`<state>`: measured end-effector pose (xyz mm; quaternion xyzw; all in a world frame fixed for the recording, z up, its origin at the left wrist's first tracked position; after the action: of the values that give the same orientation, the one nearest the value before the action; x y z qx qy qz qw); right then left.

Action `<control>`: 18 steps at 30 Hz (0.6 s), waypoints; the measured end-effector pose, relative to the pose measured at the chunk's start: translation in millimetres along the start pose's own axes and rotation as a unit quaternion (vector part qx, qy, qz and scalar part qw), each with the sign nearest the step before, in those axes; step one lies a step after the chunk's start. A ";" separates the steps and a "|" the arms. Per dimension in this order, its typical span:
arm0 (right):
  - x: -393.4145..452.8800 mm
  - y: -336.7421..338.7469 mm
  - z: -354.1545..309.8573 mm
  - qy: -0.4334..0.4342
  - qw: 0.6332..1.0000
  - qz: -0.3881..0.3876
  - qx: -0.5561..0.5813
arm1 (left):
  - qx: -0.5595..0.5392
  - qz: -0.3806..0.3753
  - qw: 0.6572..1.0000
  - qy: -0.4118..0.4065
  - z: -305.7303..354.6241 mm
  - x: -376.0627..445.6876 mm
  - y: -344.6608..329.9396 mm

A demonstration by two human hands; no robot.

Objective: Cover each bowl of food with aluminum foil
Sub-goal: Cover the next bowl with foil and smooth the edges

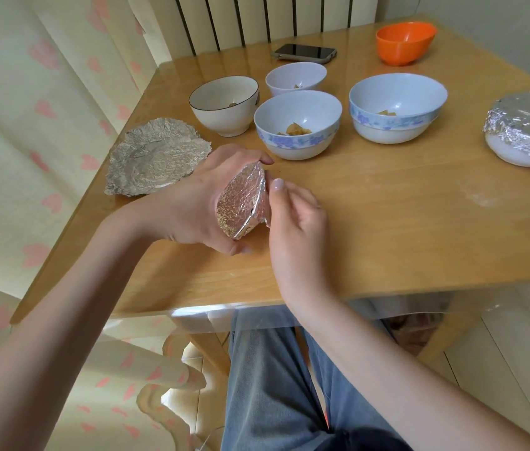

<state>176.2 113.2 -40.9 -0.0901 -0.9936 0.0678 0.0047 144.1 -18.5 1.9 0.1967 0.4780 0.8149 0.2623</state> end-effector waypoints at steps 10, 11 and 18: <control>4.6 42.6 -1.7 -0.072 0.982 -0.150 -0.086 | 0.065 -0.106 0.987 0.105 7.4 13.4 12.0; 1.5 40.8 1.5 -0.079 0.980 -0.163 -0.084 | 0.078 -0.113 0.984 0.115 8.0 14.2 11.5; -23.3 11.3 9.6 -0.125 0.951 -0.279 -0.051 | 0.167 -0.135 0.959 0.186 18.2 26.9 -0.4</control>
<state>201.0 118.7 -51.9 0.2003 -0.9737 0.0235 -0.1056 133.5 10.5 11.9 0.0160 0.6694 0.7029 0.2399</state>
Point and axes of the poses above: each hand's wrist, its own x-axis towards the middle knuckle, its own y-axis out of the back of the hand, z = x × y, the point moved 4 cm from there along x, towards the middle knuckle, and after that the axes turned 9 degrees about -y, right-handed, at the moved point
